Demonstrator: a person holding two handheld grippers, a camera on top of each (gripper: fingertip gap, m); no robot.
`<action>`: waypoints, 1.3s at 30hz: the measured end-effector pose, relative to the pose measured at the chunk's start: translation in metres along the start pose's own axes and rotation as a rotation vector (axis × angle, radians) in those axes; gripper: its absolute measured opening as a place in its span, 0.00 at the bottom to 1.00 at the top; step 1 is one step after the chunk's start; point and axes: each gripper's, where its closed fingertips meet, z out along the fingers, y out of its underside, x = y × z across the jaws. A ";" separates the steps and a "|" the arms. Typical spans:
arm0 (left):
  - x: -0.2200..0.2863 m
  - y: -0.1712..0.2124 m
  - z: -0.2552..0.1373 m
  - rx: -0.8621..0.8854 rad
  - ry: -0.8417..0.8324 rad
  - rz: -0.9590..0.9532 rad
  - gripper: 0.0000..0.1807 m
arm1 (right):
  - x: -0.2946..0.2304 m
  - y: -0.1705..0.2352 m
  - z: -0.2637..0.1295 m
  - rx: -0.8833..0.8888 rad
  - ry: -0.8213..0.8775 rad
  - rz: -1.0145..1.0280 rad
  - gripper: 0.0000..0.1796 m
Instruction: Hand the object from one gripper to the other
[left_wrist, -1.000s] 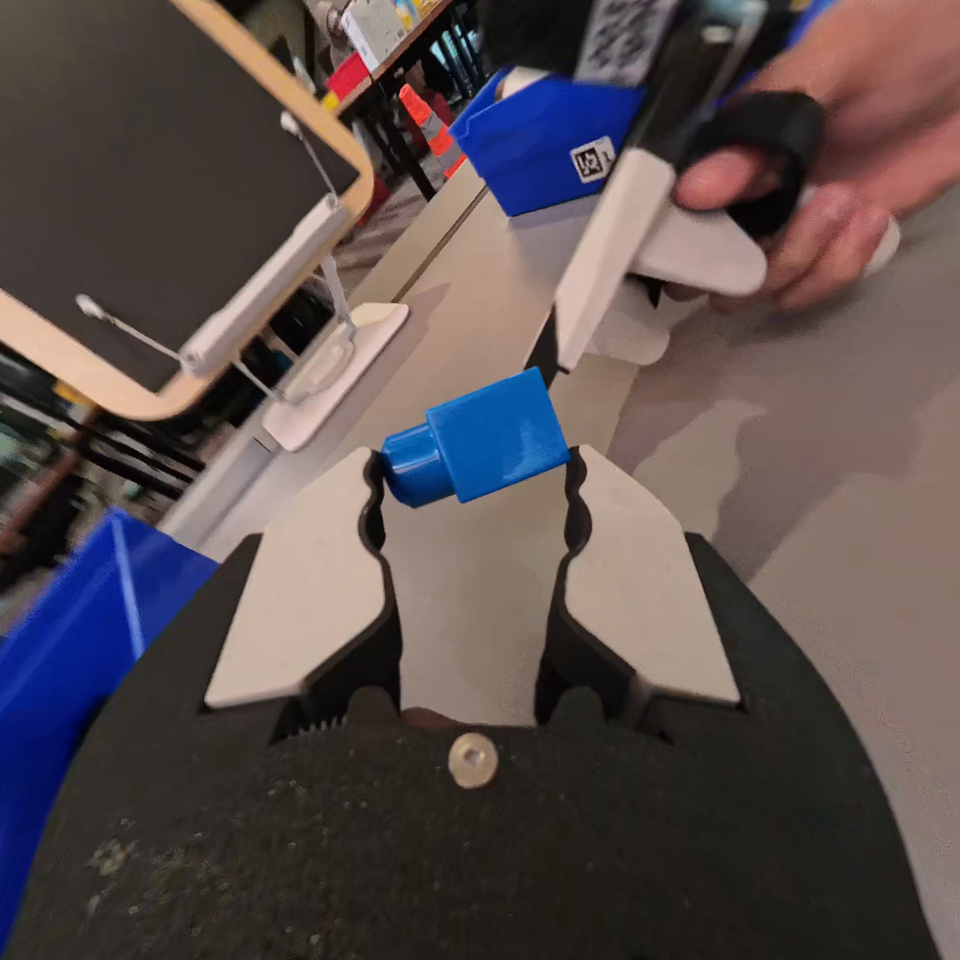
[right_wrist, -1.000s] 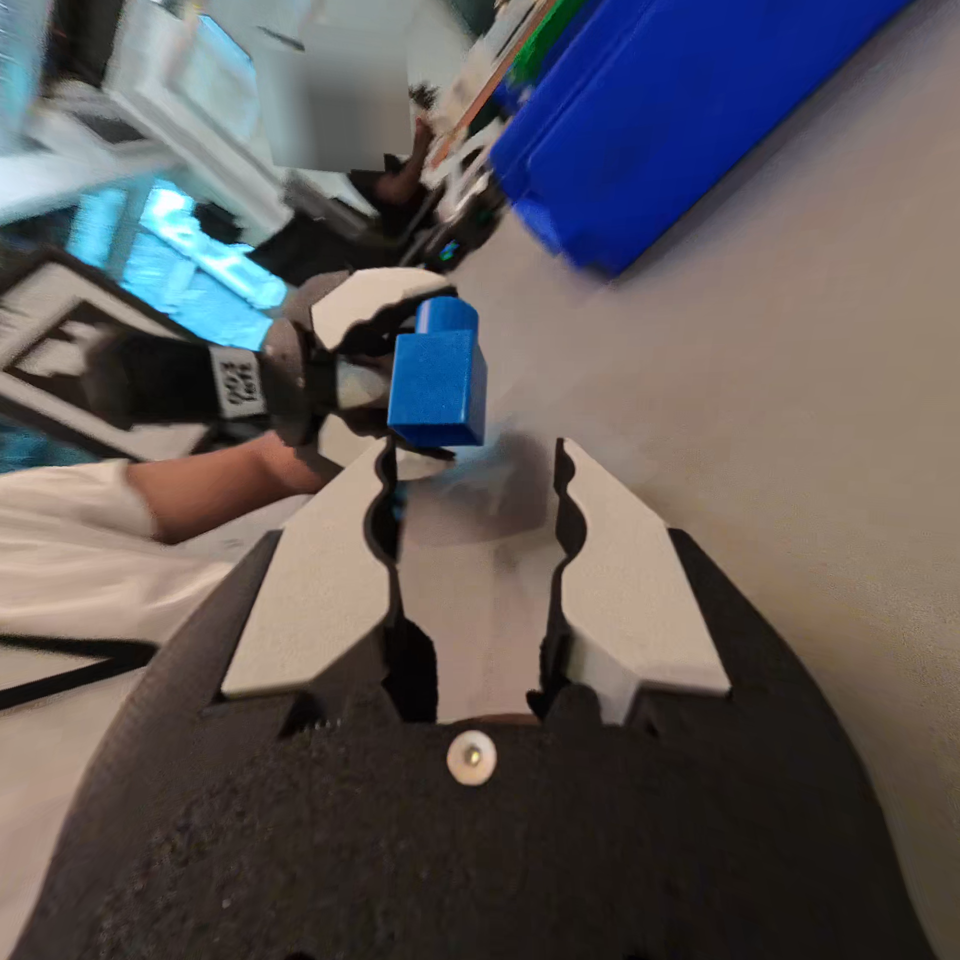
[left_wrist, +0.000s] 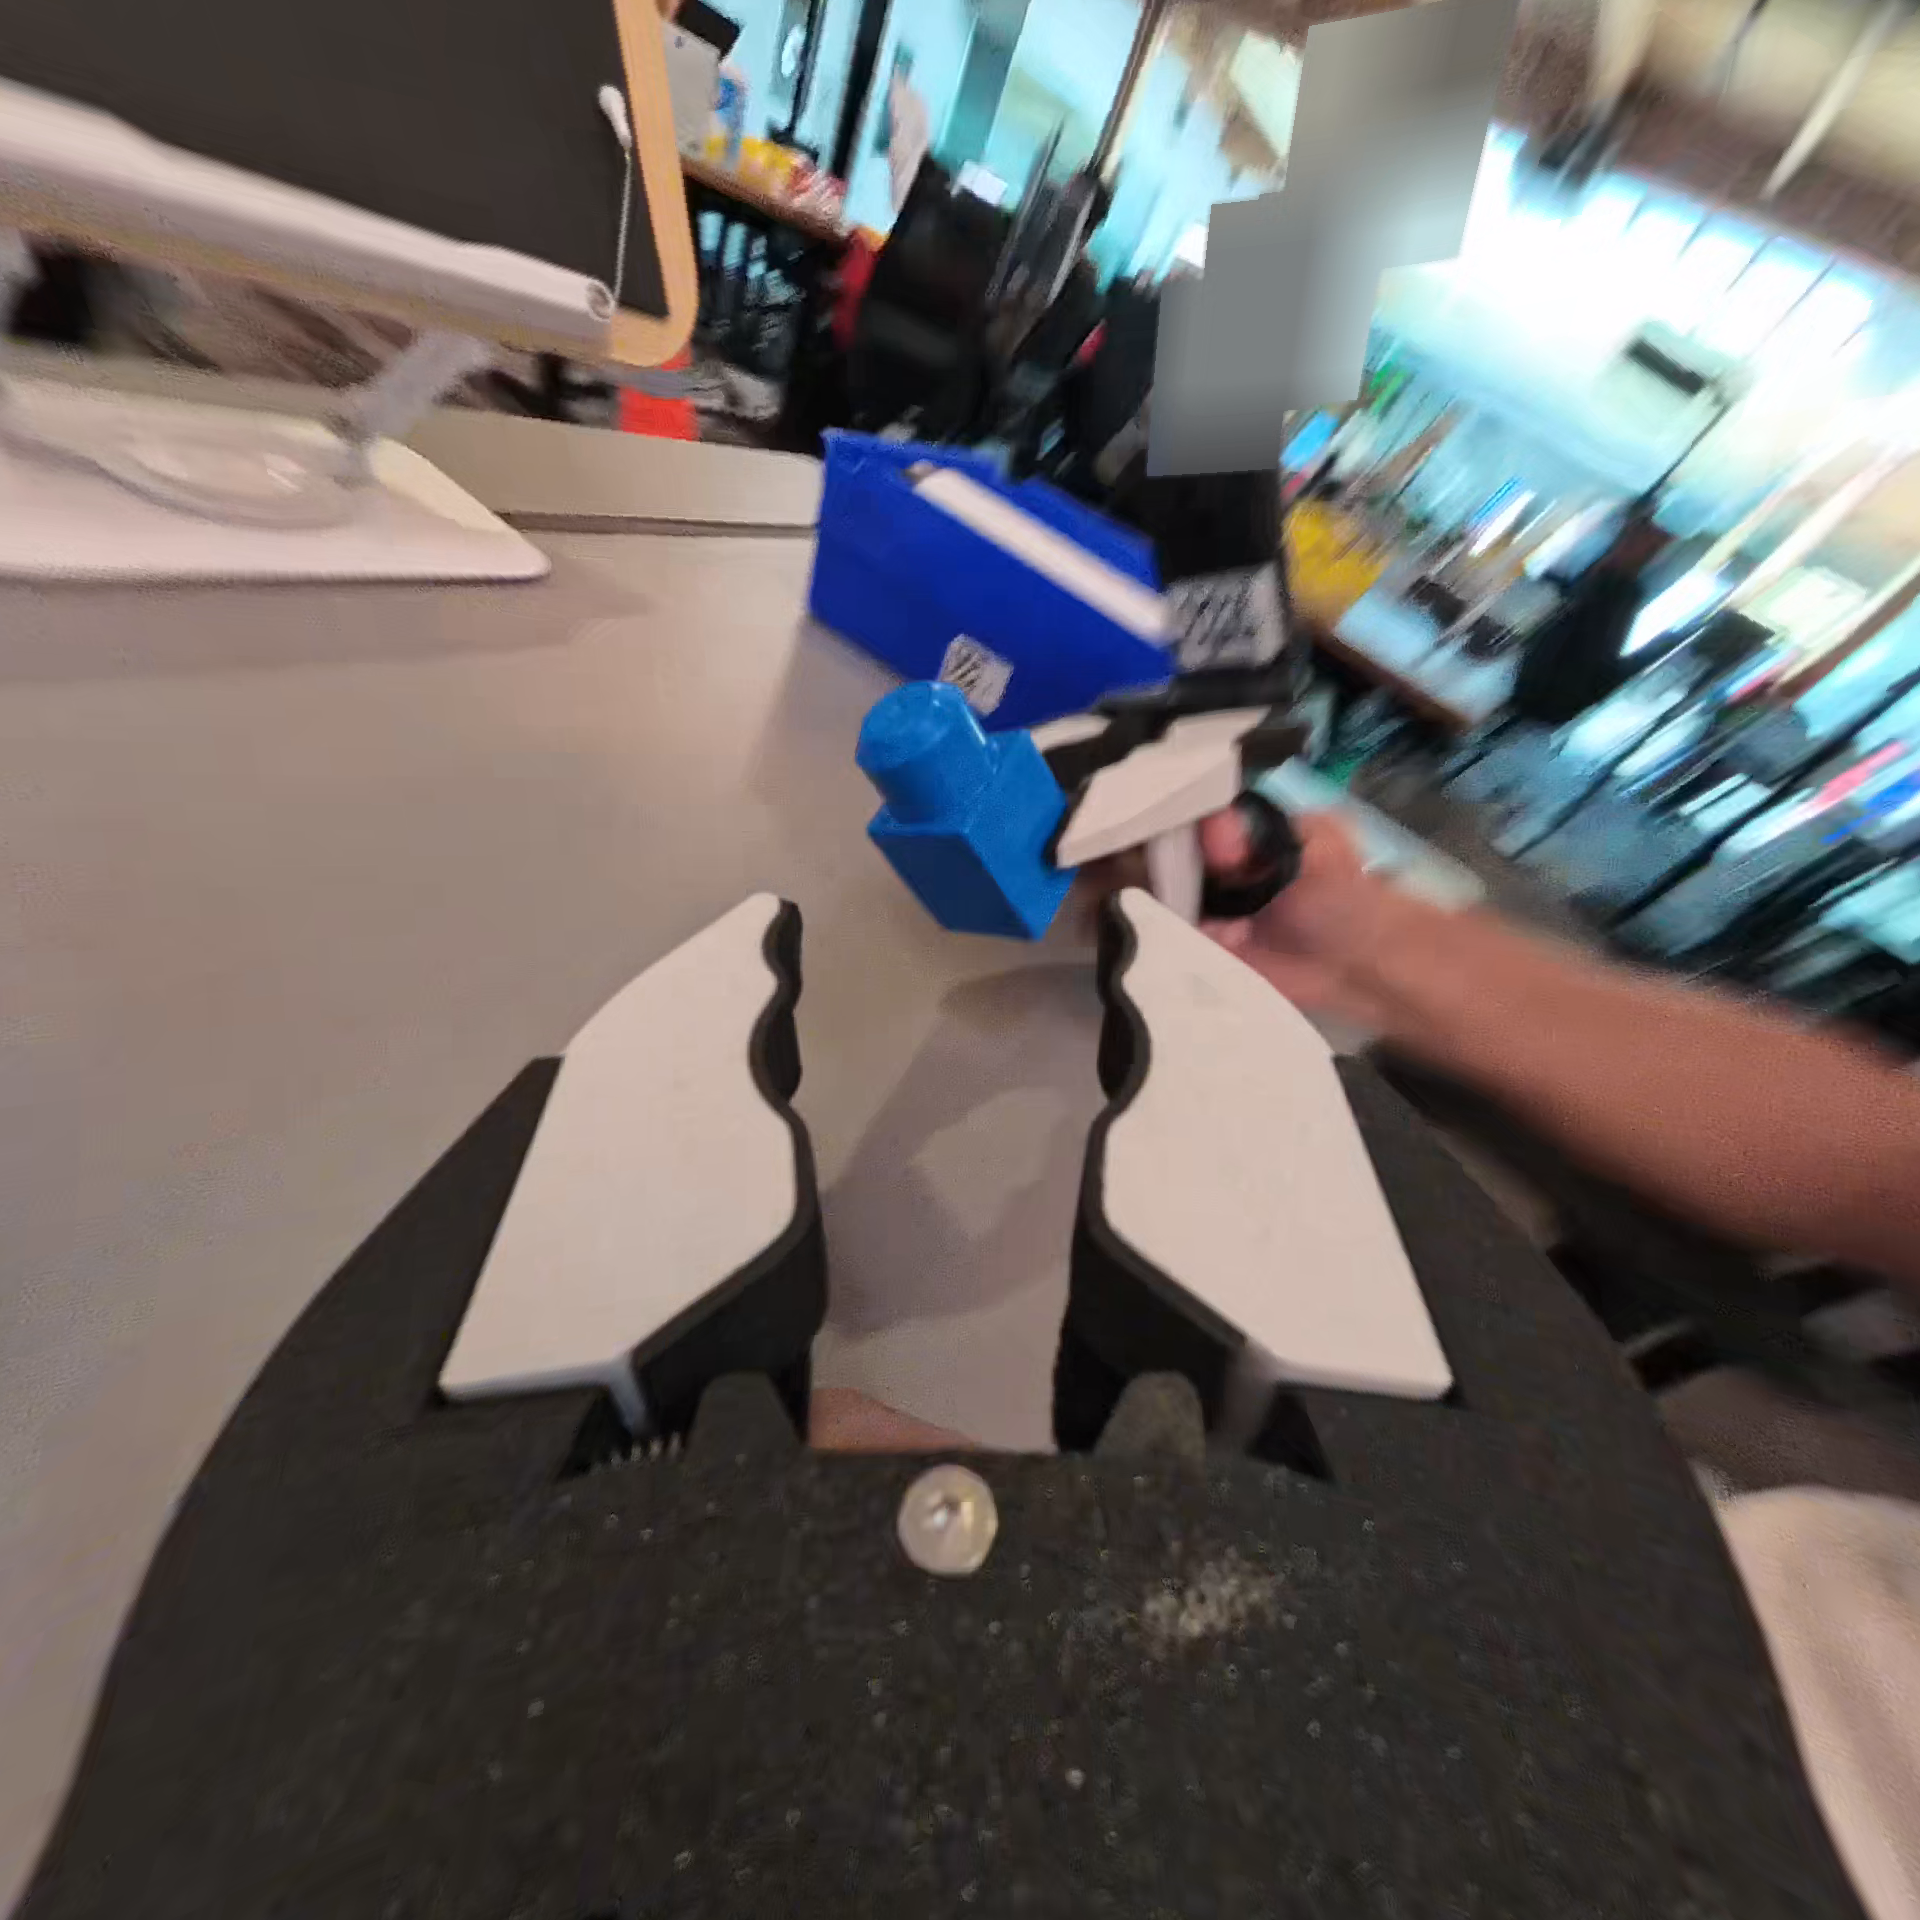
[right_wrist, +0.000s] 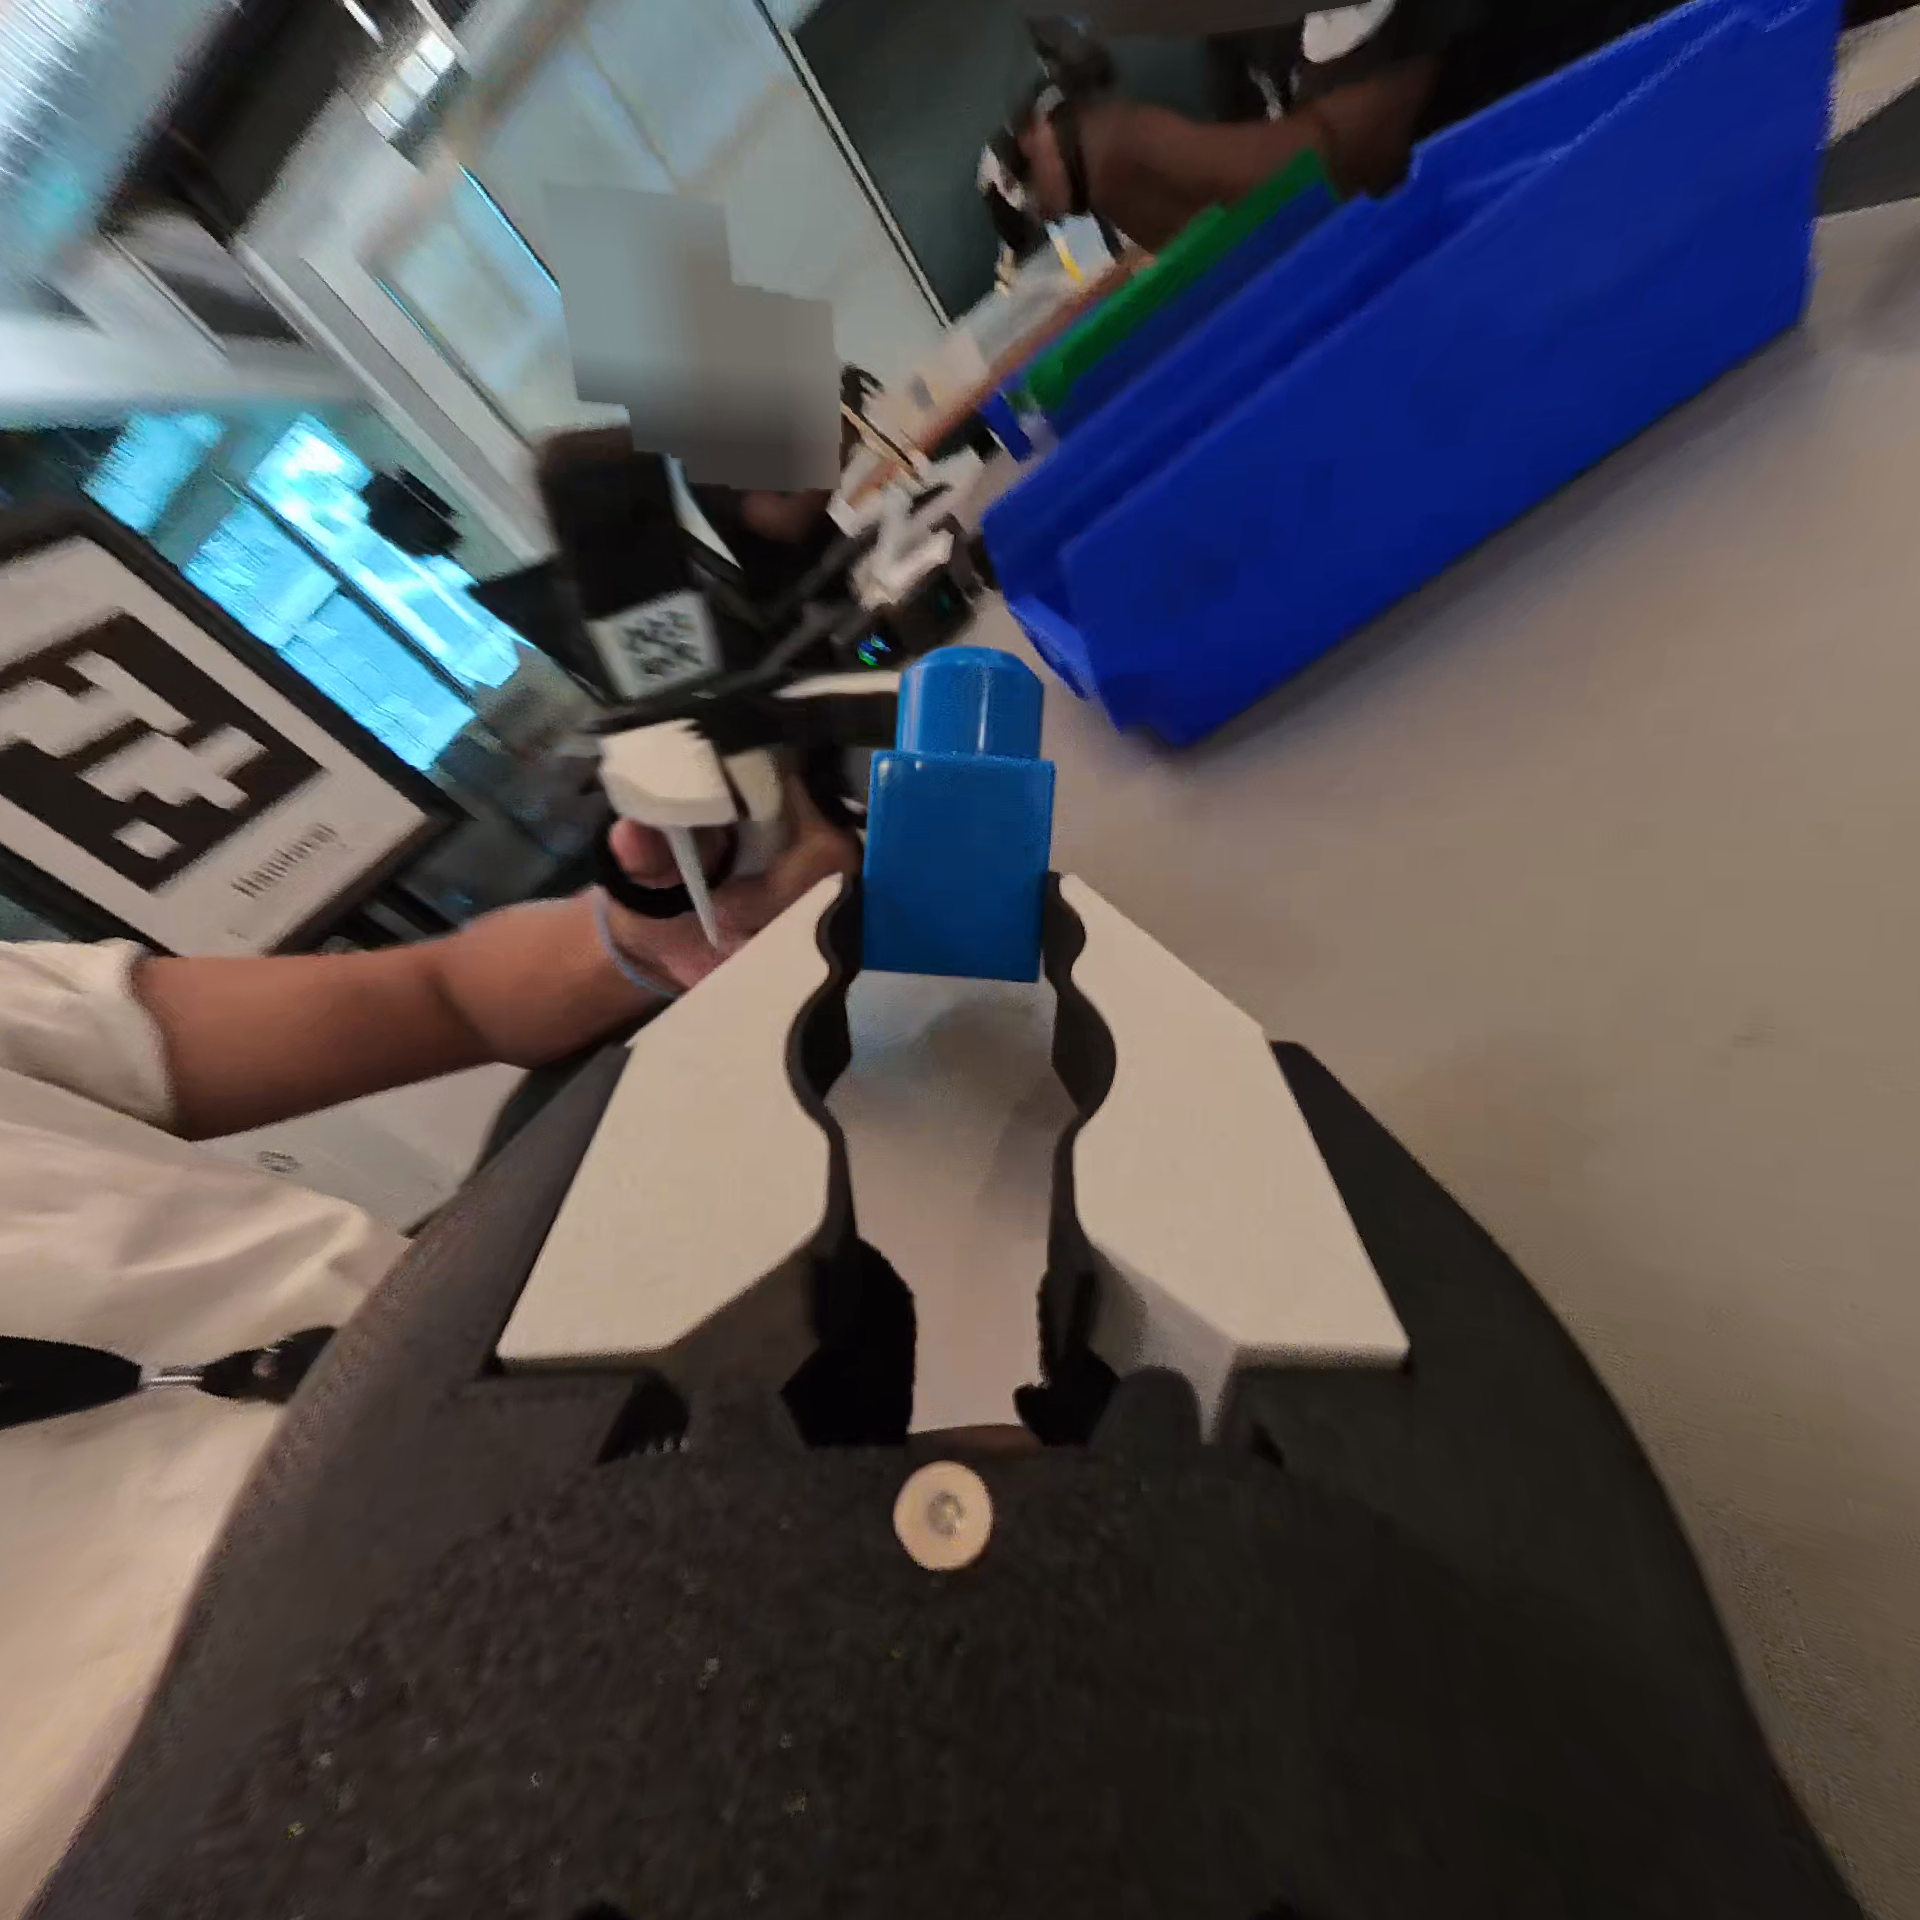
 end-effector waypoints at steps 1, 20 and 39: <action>0.001 -0.004 -0.001 0.033 0.063 -0.111 0.30 | -0.007 0.000 0.005 0.013 -0.051 0.021 0.19; 0.009 -0.011 -0.005 0.089 0.178 -0.110 0.18 | -0.033 0.020 0.034 -0.035 -0.106 -0.049 0.31; 0.028 0.032 0.003 -0.068 -0.019 1.022 0.19 | -0.047 0.034 0.026 -0.151 -0.379 0.477 0.41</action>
